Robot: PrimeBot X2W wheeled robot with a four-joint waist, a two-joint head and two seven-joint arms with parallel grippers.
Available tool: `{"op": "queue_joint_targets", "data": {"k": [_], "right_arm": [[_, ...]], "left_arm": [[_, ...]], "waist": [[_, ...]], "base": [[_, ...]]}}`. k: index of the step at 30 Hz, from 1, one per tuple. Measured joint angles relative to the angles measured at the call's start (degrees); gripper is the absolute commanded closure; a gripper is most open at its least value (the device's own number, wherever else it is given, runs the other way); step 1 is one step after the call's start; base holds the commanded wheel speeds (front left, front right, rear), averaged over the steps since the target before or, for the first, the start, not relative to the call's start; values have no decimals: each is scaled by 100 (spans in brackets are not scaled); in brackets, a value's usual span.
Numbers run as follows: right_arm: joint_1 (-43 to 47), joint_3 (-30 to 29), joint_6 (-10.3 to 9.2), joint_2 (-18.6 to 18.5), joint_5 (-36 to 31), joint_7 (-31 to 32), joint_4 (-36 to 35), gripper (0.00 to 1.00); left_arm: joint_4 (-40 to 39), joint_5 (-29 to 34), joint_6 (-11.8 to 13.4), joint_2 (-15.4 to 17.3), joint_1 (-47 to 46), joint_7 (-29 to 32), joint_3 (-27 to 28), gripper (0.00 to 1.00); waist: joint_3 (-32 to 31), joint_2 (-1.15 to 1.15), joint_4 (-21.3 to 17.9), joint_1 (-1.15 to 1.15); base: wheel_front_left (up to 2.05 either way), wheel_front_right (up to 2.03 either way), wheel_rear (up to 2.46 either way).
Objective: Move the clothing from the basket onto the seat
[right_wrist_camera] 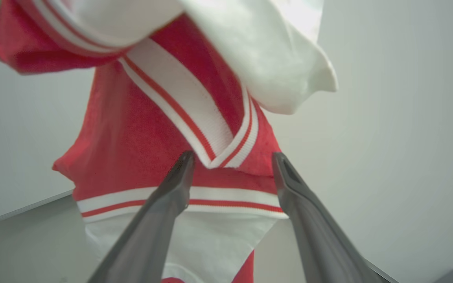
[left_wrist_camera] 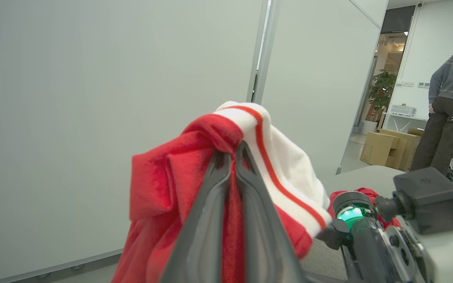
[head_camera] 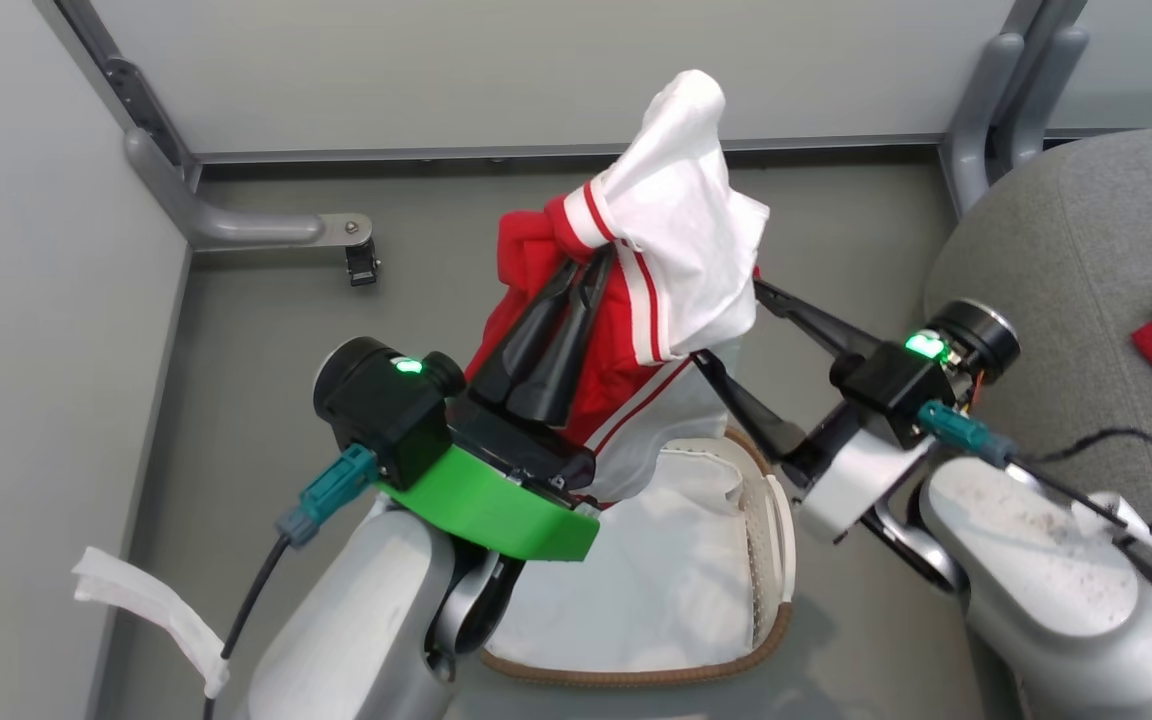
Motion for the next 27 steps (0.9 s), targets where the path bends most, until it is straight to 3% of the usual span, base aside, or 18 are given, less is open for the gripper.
{"op": "queue_joint_targets", "data": {"k": [8, 12, 13, 14, 19, 27], "right_arm": [[-1244, 1321, 0, -312, 570, 46, 432, 0], [-1678, 2093, 0, -257, 1181, 162, 693, 0], [-1760, 2280, 0, -221, 1361, 221, 788, 62], [-1809, 2439, 0, -203, 1462, 230, 878, 100], [-1900, 2815, 0, -116, 2074, 115, 1144, 100], [-1908, 2598, 0, -79, 2318, 22, 1204, 100]], "left_arm": [[19, -146, -12, -51, -8, 49, -492, 100], [57, -257, -23, -64, -44, 47, -676, 100], [74, -275, -23, -66, -64, 40, -721, 100], [87, -300, -23, -76, -80, 27, -751, 100], [169, -361, -25, -83, -110, -4, -786, 100], [278, -353, -18, -71, -113, -56, -658, 100]], "waist": [[34, 0, 219, 0], [63, 0, 321, 0], [74, 0, 347, 0], [83, 0, 372, 0], [126, 0, 479, 0], [148, 0, 421, 0]], "base": [[0, 0, 0], [0, 0, 0], [0, 0, 0], [0, 0, 0], [0, 0, 0], [0, 0, 0]]}}
